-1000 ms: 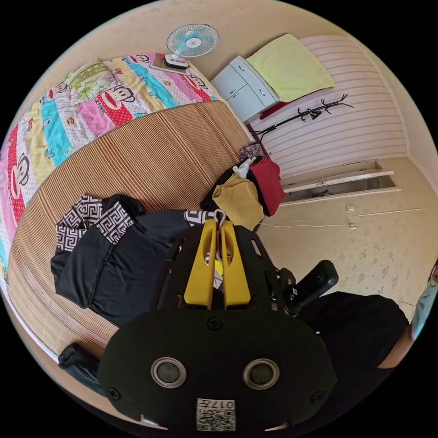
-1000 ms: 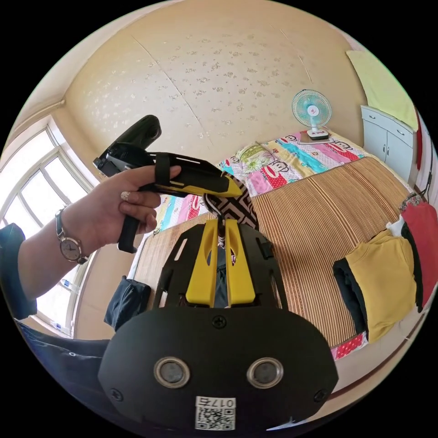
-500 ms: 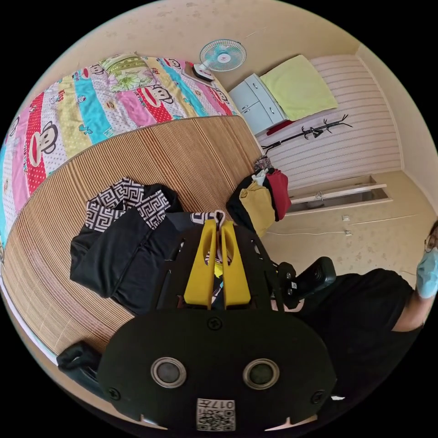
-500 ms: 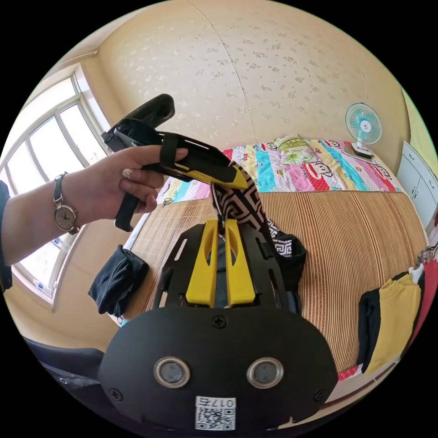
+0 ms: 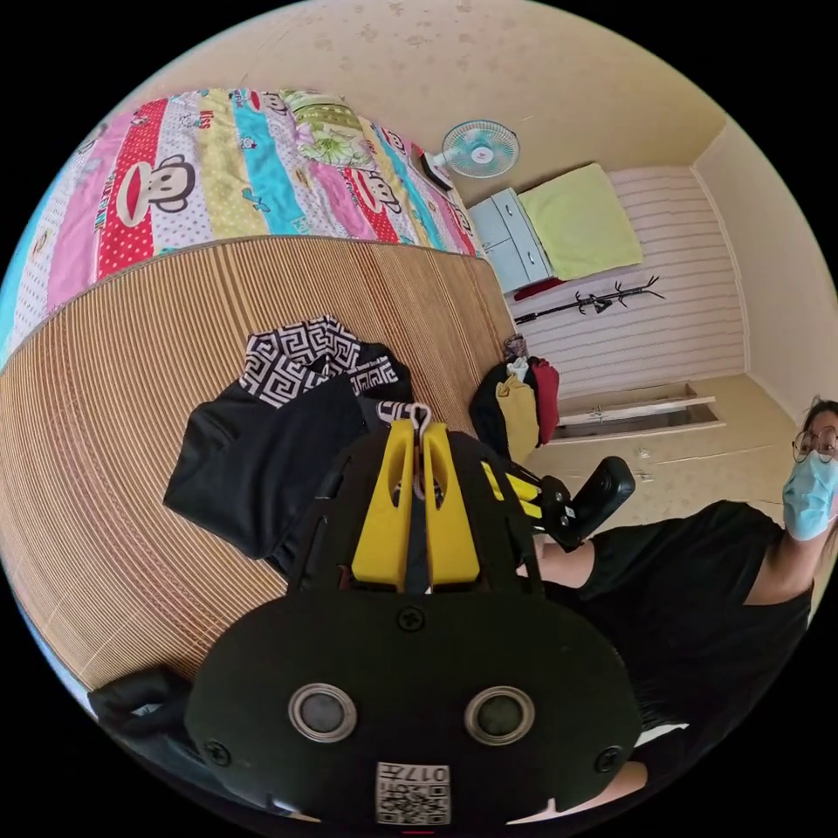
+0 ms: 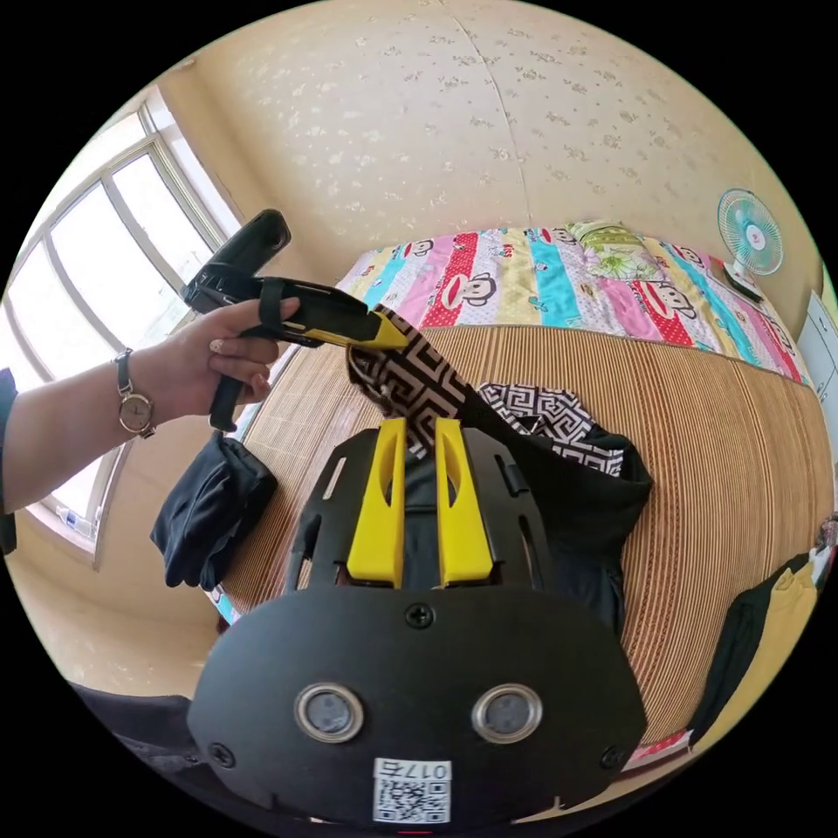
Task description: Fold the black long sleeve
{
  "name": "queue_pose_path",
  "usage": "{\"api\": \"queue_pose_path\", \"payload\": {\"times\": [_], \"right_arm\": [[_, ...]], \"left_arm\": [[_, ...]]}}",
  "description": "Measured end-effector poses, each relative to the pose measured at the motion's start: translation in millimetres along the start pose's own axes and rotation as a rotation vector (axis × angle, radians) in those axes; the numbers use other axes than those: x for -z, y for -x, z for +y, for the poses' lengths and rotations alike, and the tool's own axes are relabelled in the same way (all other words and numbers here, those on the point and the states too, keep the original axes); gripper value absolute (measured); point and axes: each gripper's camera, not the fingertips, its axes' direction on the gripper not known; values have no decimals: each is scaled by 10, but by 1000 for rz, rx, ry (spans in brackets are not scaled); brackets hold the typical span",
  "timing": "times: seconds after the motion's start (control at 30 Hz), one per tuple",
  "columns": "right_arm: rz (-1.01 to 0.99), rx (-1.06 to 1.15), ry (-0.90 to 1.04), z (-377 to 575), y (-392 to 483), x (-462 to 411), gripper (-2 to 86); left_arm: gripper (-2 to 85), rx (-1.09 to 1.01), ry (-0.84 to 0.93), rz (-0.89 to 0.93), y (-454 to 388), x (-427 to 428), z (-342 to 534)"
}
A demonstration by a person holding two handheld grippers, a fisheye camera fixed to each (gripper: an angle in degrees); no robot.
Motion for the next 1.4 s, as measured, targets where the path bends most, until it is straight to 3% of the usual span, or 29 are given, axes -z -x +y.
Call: {"api": "queue_pose_path", "payload": {"times": [0.2, 0.3, 0.4, 0.47, 0.53, 0.93, 1.27, 1.4], "right_arm": [[81, -74, 91, -41, -1023, 12, 71], [144, -215, 131, -270, -1880, 22, 69], [34, -448, 140, -539, -2694, -9, 74], [-131, -633, 245, -705, -3163, -204, 76], [-150, -769, 276, -757, -3341, -259, 77], [17, -859, 358, -1356, -3247, -299, 93], [130, -820, 291, -1640, -3052, -255, 10], [191, -782, 254, -1743, -2977, -257, 6]], "left_arm": [[-9, 61, -39, 33, 411, 428, 241], [-9, 73, -75, 52, 477, 687, 355], [-9, 75, -106, 56, 465, 956, 435], [-9, 80, -137, 69, 433, 1117, 488], [-9, 82, -163, 79, 380, 1266, 538], [-9, 142, -267, 154, 85, 2068, 783], [-9, 159, -226, 63, -180, 2716, 848], [-9, 184, -201, 134, -139, 3038, 794]]}}
